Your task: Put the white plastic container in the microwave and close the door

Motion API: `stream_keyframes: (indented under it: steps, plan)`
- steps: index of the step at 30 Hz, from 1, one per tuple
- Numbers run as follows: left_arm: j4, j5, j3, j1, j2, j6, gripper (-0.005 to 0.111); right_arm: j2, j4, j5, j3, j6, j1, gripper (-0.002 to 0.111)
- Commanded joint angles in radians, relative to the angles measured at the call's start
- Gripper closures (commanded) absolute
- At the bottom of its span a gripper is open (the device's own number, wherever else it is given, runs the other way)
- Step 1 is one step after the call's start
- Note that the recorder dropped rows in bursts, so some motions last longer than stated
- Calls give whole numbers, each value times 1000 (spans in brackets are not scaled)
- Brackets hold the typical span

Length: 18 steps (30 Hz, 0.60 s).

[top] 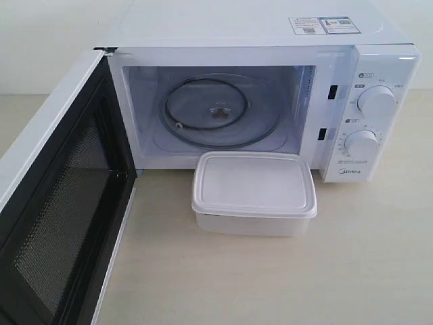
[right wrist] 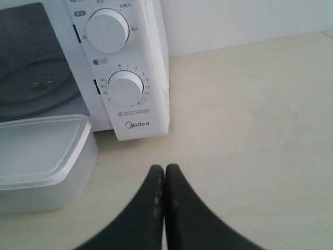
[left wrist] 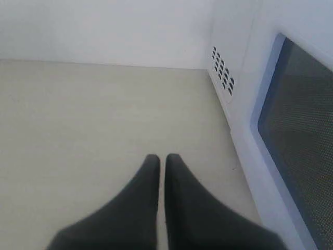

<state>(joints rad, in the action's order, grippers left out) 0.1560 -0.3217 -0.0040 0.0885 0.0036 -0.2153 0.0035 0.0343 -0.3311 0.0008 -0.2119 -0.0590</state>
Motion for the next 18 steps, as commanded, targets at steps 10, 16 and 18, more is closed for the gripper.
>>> stream_keyframes:
  steps: [10, 16, 18]
  plan:
    - [-3, 7, 4, 3, -4, -2, 102, -4, -2, 513, -1, 2, 1, 108]
    - [-3, 7, 4, 3, -4, -2, 102, -4, -2, 1102, -1, 3, 1, 108]
    - [-3, 7, 4, 3, -4, -2, 102, -4, -8, 1254, -1, 6, 1, 108]
